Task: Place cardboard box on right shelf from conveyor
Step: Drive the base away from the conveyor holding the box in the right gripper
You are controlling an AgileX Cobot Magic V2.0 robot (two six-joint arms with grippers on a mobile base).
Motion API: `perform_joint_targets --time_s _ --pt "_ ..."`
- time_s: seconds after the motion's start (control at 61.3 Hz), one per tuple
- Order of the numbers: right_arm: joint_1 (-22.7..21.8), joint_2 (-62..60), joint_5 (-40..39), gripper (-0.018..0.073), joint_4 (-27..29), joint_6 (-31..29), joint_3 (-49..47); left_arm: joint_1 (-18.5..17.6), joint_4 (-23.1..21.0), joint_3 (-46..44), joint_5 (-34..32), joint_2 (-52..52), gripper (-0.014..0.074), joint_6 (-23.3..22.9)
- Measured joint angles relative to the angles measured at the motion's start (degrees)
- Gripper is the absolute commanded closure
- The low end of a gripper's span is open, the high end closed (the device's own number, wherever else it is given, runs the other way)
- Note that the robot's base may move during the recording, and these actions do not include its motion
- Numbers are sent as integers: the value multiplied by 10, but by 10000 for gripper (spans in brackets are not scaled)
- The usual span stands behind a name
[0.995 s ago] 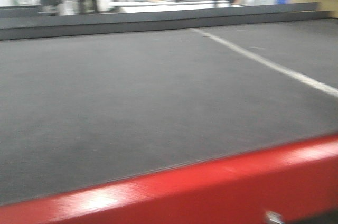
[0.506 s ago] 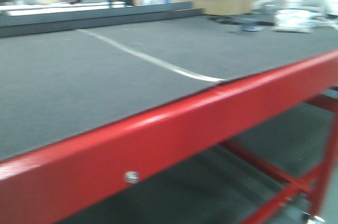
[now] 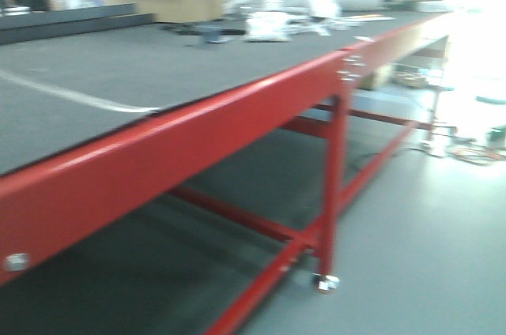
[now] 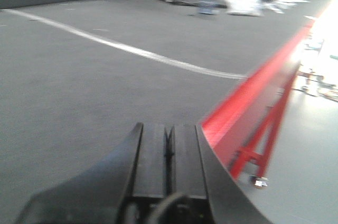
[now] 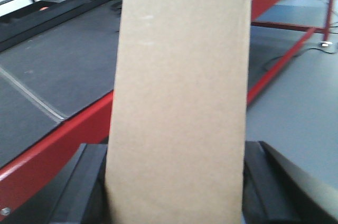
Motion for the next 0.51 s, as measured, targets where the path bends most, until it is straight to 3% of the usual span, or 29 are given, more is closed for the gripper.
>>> perform_joint_targets --time_s 0.506 --pt "0 0 0 406 -1 0 0 0 0 0 0 0 712 0"
